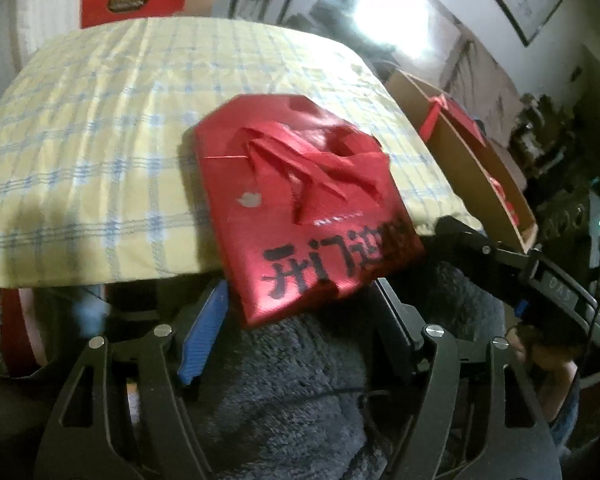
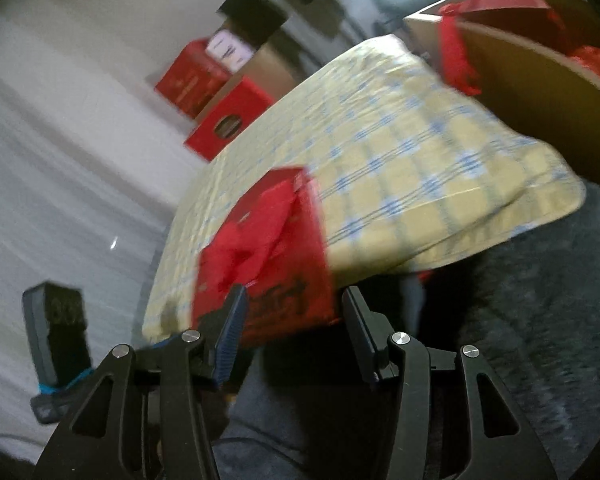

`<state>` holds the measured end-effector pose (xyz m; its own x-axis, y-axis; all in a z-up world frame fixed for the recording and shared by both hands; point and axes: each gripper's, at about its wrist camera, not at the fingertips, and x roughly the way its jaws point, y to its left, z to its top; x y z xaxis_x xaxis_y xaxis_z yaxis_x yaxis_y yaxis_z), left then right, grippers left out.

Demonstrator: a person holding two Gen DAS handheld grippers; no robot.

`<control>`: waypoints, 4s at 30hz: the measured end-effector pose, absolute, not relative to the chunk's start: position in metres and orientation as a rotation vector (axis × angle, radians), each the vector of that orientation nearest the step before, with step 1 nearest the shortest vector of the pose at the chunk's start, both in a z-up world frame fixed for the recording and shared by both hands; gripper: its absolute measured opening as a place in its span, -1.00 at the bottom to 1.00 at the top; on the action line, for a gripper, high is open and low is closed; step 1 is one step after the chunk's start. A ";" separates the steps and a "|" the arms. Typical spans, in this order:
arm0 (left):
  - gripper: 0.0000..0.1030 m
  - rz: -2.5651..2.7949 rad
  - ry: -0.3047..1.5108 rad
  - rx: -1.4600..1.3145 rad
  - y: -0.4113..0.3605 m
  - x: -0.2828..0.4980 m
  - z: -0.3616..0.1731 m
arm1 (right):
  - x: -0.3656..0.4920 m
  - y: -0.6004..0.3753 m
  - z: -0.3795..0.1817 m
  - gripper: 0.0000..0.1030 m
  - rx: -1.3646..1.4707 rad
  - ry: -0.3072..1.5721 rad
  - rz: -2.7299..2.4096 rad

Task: Organize objects
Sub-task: 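Close the right gripper on the edge of the red printed bag, then lift the red printed bag off the table with the right gripper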

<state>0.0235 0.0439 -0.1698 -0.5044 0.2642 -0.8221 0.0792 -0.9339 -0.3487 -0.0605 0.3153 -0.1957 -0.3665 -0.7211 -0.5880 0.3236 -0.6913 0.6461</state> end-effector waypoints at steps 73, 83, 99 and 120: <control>0.29 2.331 -1.056 -1.452 0.033 -0.004 -0.221 | -0.085 0.301 -0.244 -0.16 1.295 -0.767 -1.771; 0.06 2.368 -1.078 -1.386 0.029 0.003 -0.216 | -0.082 0.301 -0.235 -0.38 1.223 -0.720 -1.829; -0.44 2.632 -0.660 -1.263 0.061 0.012 -0.171 | -0.068 0.291 -0.208 -0.66 1.098 -0.556 -1.981; -0.49 2.821 -0.303 -1.071 0.101 0.033 -0.121 | -0.041 0.299 -0.167 -0.66 0.860 -0.455 -2.121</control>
